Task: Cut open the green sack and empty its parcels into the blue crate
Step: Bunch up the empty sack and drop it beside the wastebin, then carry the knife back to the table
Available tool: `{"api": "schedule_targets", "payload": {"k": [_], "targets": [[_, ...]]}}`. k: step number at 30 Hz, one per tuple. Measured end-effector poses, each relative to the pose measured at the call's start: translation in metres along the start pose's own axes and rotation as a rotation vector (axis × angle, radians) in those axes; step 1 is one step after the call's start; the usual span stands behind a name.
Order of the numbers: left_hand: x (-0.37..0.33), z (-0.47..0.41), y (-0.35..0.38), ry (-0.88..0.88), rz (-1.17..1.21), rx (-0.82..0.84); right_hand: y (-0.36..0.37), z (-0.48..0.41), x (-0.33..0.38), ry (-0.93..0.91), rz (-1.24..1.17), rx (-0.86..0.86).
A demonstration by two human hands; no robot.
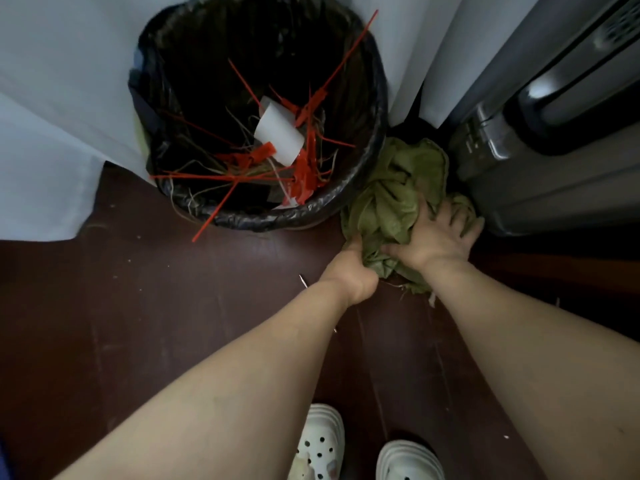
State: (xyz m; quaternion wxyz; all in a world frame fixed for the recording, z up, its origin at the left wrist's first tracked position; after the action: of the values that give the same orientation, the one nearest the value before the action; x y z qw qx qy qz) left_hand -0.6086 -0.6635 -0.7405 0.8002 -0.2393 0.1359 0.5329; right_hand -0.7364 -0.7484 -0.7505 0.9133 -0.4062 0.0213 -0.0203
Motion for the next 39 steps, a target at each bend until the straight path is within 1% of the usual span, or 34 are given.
{"api": "schedule_targets", "payload": {"k": [2, 4, 5, 6, 8, 9, 10, 11, 12, 14, 15, 16, 19, 23, 27, 30, 33, 36, 39], "targets": [[0.011, 0.007, -0.003, -0.025, 0.012, -0.012, -0.008, 0.01, 0.002, 0.012, -0.101, -0.02], [0.024, 0.018, -0.009, -0.075, -0.008, -0.042, -0.017, 0.034, 0.008, 0.0, -0.203, -0.133], [0.032, 0.025, -0.013, -0.106, -0.016, -0.066, -0.02, 0.05, 0.014, -0.039, -0.193, -0.222], [0.041, 0.031, -0.017, -0.141, -0.015, -0.09, -0.02, 0.07, 0.022, -0.111, -0.149, -0.323], [0.058, 0.044, -0.027, -0.212, -0.019, -0.144, -0.013, 0.114, 0.049, -0.332, -0.044, -0.531], [0.066, 0.05, -0.031, -0.239, -0.026, -0.168, -0.003, 0.134, 0.063, -0.453, -0.021, -0.587], [0.076, 0.055, -0.034, -0.264, -0.032, -0.185, 0.011, 0.147, 0.074, -0.544, -0.006, -0.588], [0.086, 0.059, -0.037, -0.285, -0.035, -0.195, 0.027, 0.152, 0.081, -0.591, -0.011, -0.517], [0.097, 0.062, -0.04, -0.306, -0.04, -0.201, 0.045, 0.149, 0.086, -0.585, -0.031, -0.37], [0.122, 0.061, -0.044, -0.335, -0.056, -0.212, 0.086, 0.134, 0.083, -0.461, -0.063, -0.052], [0.134, 0.058, -0.047, -0.345, -0.064, -0.22, 0.101, 0.124, 0.08, -0.386, -0.047, 0.043], [0.146, 0.054, -0.048, -0.355, -0.065, -0.225, 0.113, 0.115, 0.077, -0.319, -0.035, 0.102], [0.174, 0.044, -0.053, -0.369, -0.047, -0.247, 0.136, 0.095, 0.081, -0.23, 0.016, 0.153], [0.196, 0.032, -0.051, -0.346, -0.011, -0.248, 0.16, 0.079, 0.091, -0.228, 0.124, 0.161], [0.209, 0.037, -0.052, -0.346, 0.012, -0.247, 0.17, 0.075, 0.098, -0.245, 0.112, 0.169], [0.212, 0.057, -0.059, -0.368, 0.016, -0.277, 0.161, 0.094, 0.099, -0.242, -0.014, 0.2], [0.199, 0.095, -0.069, -0.38, 0.056, -0.287, 0.138, 0.129, 0.099, -0.223, -0.185, 0.267], [0.176, 0.145, -0.085, -0.363, 0.124, -0.297, 0.1, 0.175, 0.103, -0.209, -0.336, 0.343], [0.155, 0.21, -0.114, -0.363, 0.2, -0.338, 0.049, 0.227, 0.118, -0.235, -0.395, 0.373]]}}
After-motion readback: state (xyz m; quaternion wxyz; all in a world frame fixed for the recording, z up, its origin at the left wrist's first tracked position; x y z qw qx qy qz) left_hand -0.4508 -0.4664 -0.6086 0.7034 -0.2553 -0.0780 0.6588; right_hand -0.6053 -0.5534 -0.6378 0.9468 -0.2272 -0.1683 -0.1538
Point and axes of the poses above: each hand's wrist, its own z-axis away from the middle knuckle, its own y-axis out of the palm, x = y × z, the point moved 10 cm from there along -z, towards the middle knuckle, and after that the axes turned 2 degrees about z, right-handed, at the moved point
